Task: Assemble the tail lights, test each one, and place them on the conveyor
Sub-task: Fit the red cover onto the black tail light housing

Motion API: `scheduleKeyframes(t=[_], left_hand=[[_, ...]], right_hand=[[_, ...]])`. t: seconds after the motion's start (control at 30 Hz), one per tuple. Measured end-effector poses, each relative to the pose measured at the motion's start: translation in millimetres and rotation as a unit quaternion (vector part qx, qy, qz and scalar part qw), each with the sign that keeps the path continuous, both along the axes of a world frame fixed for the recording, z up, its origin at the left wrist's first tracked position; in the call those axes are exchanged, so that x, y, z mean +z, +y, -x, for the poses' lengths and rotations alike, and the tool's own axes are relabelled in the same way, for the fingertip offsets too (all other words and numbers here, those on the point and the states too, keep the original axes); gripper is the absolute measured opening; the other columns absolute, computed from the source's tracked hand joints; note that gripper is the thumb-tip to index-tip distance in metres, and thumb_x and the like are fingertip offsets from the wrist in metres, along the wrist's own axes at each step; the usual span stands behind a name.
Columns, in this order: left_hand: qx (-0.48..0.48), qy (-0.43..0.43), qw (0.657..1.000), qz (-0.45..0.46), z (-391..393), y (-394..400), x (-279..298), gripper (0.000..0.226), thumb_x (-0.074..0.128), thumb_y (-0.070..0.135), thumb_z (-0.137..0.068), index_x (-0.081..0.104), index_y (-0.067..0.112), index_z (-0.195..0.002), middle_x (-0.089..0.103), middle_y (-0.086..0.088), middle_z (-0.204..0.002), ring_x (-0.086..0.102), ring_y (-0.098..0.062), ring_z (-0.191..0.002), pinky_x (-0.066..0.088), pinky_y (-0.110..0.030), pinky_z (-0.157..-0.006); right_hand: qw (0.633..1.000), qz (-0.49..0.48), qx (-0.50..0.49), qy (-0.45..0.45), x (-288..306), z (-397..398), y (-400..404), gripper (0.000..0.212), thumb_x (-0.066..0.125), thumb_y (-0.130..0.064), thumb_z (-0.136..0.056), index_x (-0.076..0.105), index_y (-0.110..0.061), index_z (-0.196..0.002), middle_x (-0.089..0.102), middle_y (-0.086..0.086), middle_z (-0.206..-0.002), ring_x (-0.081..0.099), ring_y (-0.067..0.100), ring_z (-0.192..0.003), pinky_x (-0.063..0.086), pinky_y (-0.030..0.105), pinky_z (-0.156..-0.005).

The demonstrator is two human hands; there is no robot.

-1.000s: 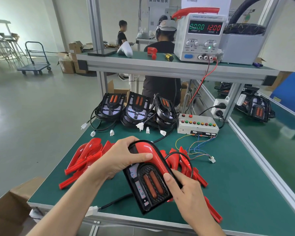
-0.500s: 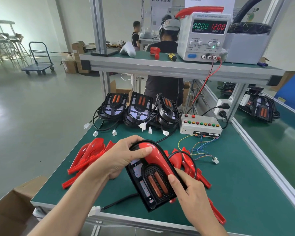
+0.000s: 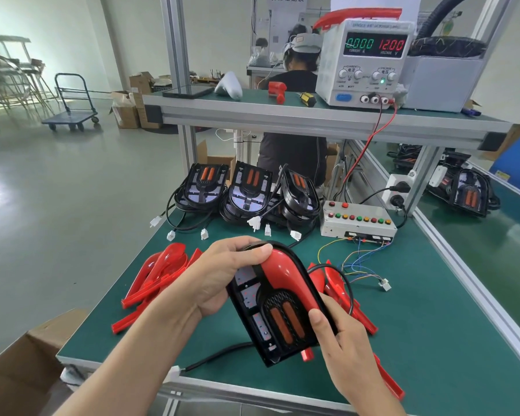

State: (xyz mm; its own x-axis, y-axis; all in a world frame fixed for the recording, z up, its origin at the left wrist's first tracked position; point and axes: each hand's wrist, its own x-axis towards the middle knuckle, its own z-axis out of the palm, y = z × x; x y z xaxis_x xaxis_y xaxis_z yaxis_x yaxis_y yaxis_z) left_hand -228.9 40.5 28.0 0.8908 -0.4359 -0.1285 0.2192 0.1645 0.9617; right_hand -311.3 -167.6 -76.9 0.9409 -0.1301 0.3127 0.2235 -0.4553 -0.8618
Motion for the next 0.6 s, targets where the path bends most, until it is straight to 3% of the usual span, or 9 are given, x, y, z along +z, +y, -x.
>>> scheduleKeyframes(t=[0.13,0.23,0.3,0.37,0.47,0.6], left_hand=[[0.026,0.015,0.999,0.011,-1.9,-3.3,-1.3,0.039,0.075,0.017,-0.074,0.069,-0.005,-0.106,0.071,-0.021,-0.094,0.068,-0.03,-0.08,0.056,-0.045,-0.09],[0.042,0.019,0.999,0.01,-4.4,-4.0,-5.4,0.038,0.075,0.016,-0.072,0.07,-0.003,-0.105,0.07,-0.022,-0.094,0.067,-0.03,-0.079,0.054,-0.049,-0.093],[0.055,0.016,0.998,0.016,-4.7,-5.5,-8.9,0.037,0.074,0.015,-0.075,0.069,-0.006,-0.105,0.071,-0.022,-0.094,0.068,-0.03,-0.079,0.056,-0.048,-0.091],[0.071,-0.007,0.997,0.012,-3.9,-9.4,-11.7,0.033,0.073,0.017,-0.084,0.069,-0.008,-0.106,0.073,-0.021,-0.094,0.069,-0.029,-0.08,0.059,-0.043,-0.086],[0.1,-0.072,0.992,-0.022,-4.1,-13.3,-12.3,0.029,0.072,0.023,-0.09,0.071,-0.002,-0.105,0.074,-0.017,-0.095,0.069,-0.027,-0.086,0.058,-0.041,-0.091],[0.067,-0.085,0.994,-0.027,-6.2,-9.9,-9.0,0.03,0.079,0.024,-0.087,0.072,0.002,-0.106,0.074,-0.018,-0.099,0.07,-0.027,-0.09,0.056,-0.044,-0.095]], right_hand=[[1.0,-0.001,0.006,0.008,-3.8,-1.9,0.9,0.059,0.039,-0.077,-0.093,0.065,-0.035,-0.125,0.068,-0.027,-0.089,0.062,-0.002,-0.08,0.04,0.008,-0.071],[1.0,0.008,0.019,0.02,-9.6,-4.9,-1.7,0.062,0.038,-0.078,-0.092,0.062,-0.035,-0.13,0.071,-0.024,-0.102,0.065,0.0,-0.095,0.044,0.015,-0.081],[1.0,0.014,0.016,0.022,-10.6,-6.4,-1.9,0.057,0.038,-0.078,-0.093,0.061,-0.04,-0.129,0.071,-0.023,-0.107,0.066,0.001,-0.1,0.045,0.016,-0.084],[1.0,0.022,-0.003,0.01,-5.9,-8.4,1.1,0.049,0.035,-0.081,-0.092,0.058,-0.051,-0.122,0.069,-0.03,-0.098,0.064,-0.004,-0.092,0.042,0.009,-0.077],[0.999,0.02,-0.03,-0.007,1.5,-11.1,4.9,0.03,0.035,-0.081,-0.092,0.052,-0.07,-0.114,0.066,-0.037,-0.098,0.063,-0.009,-0.094,0.04,0.003,-0.078],[0.999,0.017,-0.013,-0.033,4.7,-12.1,1.5,0.039,0.039,-0.072,-0.098,0.063,-0.046,-0.116,0.069,-0.026,-0.092,0.064,0.001,-0.086,0.042,0.008,-0.073]])
